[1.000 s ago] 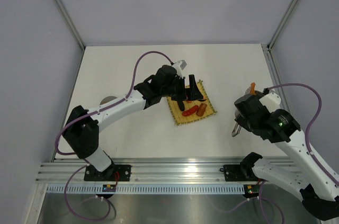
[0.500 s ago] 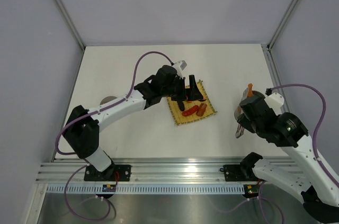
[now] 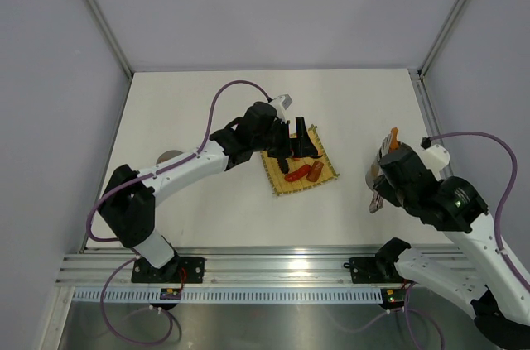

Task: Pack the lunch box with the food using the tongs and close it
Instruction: Place the fake food in the packing box.

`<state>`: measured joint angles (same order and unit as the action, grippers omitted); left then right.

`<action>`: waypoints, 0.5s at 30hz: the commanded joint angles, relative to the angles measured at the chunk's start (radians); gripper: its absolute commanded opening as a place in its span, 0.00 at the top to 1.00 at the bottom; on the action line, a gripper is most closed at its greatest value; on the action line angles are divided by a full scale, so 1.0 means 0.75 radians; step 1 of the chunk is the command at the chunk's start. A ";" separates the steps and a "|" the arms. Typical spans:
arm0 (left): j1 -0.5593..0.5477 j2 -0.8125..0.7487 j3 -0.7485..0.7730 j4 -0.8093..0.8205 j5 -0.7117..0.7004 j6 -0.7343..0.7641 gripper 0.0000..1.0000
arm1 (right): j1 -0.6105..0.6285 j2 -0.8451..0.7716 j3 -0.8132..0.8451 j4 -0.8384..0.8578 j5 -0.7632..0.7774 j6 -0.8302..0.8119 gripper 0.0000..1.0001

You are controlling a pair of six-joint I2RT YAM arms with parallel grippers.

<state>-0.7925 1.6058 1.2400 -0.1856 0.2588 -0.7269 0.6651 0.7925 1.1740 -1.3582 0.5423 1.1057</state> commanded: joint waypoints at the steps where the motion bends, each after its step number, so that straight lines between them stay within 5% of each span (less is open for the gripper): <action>1: 0.005 0.017 0.016 0.059 0.029 -0.002 0.06 | 0.009 -0.067 0.038 -0.369 0.091 0.084 1.00; 15: 0.005 0.035 0.020 0.061 0.039 -0.013 0.06 | 0.009 -0.118 -0.140 -0.369 0.017 0.146 1.00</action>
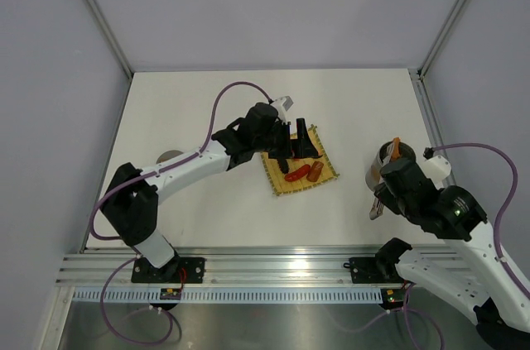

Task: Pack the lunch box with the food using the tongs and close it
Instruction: Place the fake food in the packing box.

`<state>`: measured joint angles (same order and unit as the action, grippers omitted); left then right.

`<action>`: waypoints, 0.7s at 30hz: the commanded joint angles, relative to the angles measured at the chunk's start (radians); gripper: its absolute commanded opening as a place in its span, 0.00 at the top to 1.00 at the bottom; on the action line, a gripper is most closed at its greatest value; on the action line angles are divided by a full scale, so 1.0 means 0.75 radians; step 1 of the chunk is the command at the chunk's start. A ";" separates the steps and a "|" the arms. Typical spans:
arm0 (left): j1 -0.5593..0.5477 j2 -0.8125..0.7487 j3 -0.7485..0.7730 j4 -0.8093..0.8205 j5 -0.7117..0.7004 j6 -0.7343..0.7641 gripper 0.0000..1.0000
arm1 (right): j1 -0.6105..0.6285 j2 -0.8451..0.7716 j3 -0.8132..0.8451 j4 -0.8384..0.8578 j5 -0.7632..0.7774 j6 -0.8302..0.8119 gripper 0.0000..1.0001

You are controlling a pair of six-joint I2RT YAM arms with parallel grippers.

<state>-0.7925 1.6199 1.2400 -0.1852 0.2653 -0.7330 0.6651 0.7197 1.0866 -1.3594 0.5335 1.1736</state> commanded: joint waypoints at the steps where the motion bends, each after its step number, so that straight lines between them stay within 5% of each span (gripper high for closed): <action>1: 0.005 0.016 0.020 0.061 0.031 -0.004 0.06 | 0.009 -0.025 -0.033 -0.368 0.023 0.059 1.00; 10: 0.005 0.033 0.024 0.067 0.047 -0.015 0.06 | 0.009 -0.019 -0.034 -0.366 0.015 0.033 0.99; 12: 0.005 0.033 0.022 0.067 0.047 -0.015 0.06 | 0.009 -0.021 -0.017 -0.366 0.019 0.031 0.86; 14: 0.005 0.033 0.020 0.067 0.047 -0.013 0.06 | 0.009 -0.023 0.001 -0.364 0.025 0.031 0.58; 21: 0.005 0.031 0.018 0.063 0.047 -0.011 0.06 | 0.009 -0.043 0.052 -0.364 0.050 0.016 0.50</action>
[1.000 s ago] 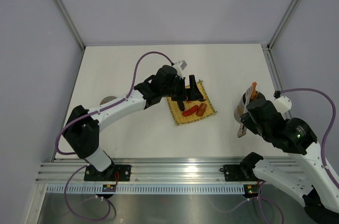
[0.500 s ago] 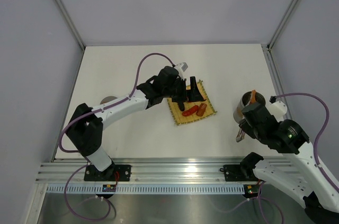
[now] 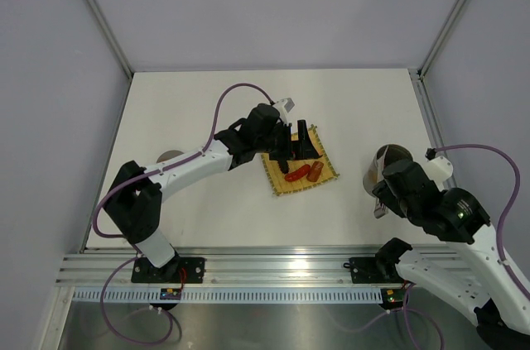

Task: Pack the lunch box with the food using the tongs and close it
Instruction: Place the fake food in the packing box, then move the packing box to the center of the board.

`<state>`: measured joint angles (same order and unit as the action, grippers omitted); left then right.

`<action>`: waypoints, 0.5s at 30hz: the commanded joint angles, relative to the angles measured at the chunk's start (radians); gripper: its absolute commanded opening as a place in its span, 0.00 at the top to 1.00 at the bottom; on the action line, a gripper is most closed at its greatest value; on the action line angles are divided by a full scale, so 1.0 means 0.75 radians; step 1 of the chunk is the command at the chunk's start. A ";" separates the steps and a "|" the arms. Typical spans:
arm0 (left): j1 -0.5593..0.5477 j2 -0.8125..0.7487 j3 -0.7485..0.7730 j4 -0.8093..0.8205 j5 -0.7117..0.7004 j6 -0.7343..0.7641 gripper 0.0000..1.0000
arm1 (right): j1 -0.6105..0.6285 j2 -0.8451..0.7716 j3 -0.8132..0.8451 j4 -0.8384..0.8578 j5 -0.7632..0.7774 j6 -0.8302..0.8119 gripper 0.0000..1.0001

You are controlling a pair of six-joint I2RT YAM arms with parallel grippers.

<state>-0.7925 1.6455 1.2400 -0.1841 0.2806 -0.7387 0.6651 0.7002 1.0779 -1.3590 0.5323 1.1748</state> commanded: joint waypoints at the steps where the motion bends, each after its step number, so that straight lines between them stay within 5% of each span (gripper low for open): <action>1: 0.005 -0.003 0.016 0.061 0.027 -0.003 0.06 | 0.009 -0.015 0.074 -0.366 0.053 0.005 0.49; 6: 0.005 -0.001 0.016 0.065 0.027 -0.005 0.06 | 0.011 0.011 0.087 -0.364 0.059 -0.014 0.46; 15: 0.005 0.003 0.014 0.067 0.031 -0.009 0.06 | 0.007 0.013 0.048 -0.307 0.020 -0.053 0.93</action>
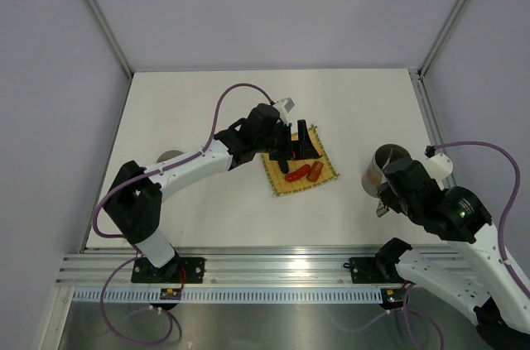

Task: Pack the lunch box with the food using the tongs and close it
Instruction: Move the packing box to the center of the board.

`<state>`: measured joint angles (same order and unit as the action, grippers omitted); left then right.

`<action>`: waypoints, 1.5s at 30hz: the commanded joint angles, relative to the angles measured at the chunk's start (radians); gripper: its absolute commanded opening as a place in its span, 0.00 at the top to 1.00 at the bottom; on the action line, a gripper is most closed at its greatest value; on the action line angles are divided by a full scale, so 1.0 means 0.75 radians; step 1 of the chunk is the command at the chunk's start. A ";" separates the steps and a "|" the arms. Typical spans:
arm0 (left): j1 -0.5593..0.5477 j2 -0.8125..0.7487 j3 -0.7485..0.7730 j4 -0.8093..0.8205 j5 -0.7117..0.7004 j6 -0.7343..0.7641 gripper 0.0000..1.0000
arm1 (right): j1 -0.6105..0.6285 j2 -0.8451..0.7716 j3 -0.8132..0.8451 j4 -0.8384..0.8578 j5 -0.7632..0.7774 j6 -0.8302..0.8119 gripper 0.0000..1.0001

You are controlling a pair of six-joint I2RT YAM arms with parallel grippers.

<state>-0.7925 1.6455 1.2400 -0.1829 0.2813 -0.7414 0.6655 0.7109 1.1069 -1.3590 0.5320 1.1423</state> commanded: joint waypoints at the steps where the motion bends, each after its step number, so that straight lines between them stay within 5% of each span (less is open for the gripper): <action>1: 0.005 0.003 0.012 0.066 0.030 -0.005 0.06 | 0.009 0.001 0.007 -0.301 0.019 -0.014 0.95; 27: 0.056 -0.163 0.014 -0.065 -0.107 0.048 0.06 | 0.009 0.259 -0.044 0.159 -0.272 -0.361 1.00; 45: 0.079 -0.367 -0.064 -0.151 -0.236 0.084 0.05 | 0.009 0.560 0.126 0.390 -0.038 -0.578 1.00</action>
<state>-0.7387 1.4284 1.1999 -0.3035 0.1482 -0.7036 0.6659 1.1210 1.1530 -1.1172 0.4572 0.7502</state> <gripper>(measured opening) 0.944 0.235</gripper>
